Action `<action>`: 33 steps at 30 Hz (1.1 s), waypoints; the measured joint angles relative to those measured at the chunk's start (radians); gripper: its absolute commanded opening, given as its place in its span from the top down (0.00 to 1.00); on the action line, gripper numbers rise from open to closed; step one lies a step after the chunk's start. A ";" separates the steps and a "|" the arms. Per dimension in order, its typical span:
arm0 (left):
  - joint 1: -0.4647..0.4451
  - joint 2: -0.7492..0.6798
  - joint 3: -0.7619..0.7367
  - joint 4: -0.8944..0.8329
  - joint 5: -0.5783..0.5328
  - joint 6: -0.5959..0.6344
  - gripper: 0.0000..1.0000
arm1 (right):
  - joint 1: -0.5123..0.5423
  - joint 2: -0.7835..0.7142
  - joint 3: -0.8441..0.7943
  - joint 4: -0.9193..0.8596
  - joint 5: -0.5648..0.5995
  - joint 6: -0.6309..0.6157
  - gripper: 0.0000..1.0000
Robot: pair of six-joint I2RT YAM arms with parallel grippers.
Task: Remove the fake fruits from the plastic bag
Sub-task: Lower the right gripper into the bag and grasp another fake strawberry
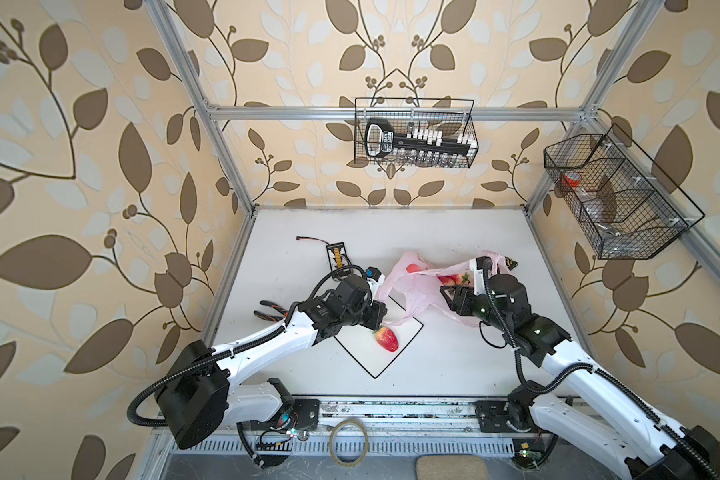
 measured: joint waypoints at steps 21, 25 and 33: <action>0.000 -0.085 0.000 -0.009 0.069 0.052 1.00 | -0.085 0.484 -0.027 0.375 0.232 0.240 0.67; 0.000 -0.085 0.000 -0.033 0.077 0.066 1.00 | -0.117 0.590 -0.017 0.436 0.195 0.270 0.49; 0.000 -0.085 0.006 -0.066 0.049 0.076 1.00 | -0.117 0.635 -0.007 0.396 0.135 0.219 0.25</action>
